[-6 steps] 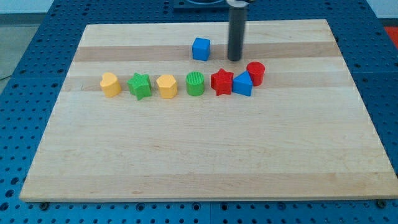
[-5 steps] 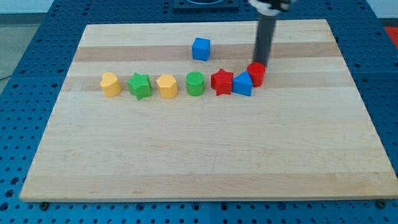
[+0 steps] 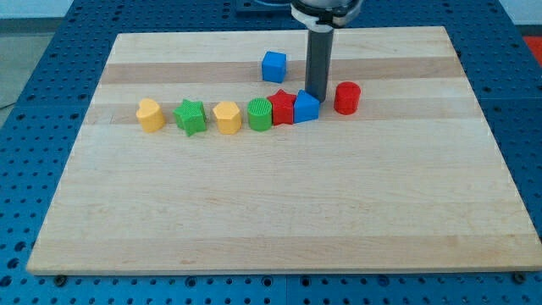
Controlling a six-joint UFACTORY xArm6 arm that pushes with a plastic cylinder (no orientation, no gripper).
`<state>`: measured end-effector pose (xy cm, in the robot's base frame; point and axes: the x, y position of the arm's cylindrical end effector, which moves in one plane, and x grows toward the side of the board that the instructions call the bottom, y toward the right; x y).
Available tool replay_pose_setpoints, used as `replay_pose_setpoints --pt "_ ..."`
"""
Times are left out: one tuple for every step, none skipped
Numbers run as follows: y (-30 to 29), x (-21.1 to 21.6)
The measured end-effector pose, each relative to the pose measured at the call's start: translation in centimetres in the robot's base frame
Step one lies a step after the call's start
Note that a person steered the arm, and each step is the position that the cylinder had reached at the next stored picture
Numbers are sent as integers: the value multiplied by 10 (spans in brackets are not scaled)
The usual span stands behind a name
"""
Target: Slide the red circle to the right bottom of the blue cube
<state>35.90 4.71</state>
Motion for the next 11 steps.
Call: replay_pose_setpoints --pt "0 21" --pt "0 56" --pt "7 89" --pt "54 69" --pt "59 20" --pt "32 -16" --pt "31 -15" --pt "74 -14" --pt "97 -35" --pt "62 -63" --pt "6 -65"
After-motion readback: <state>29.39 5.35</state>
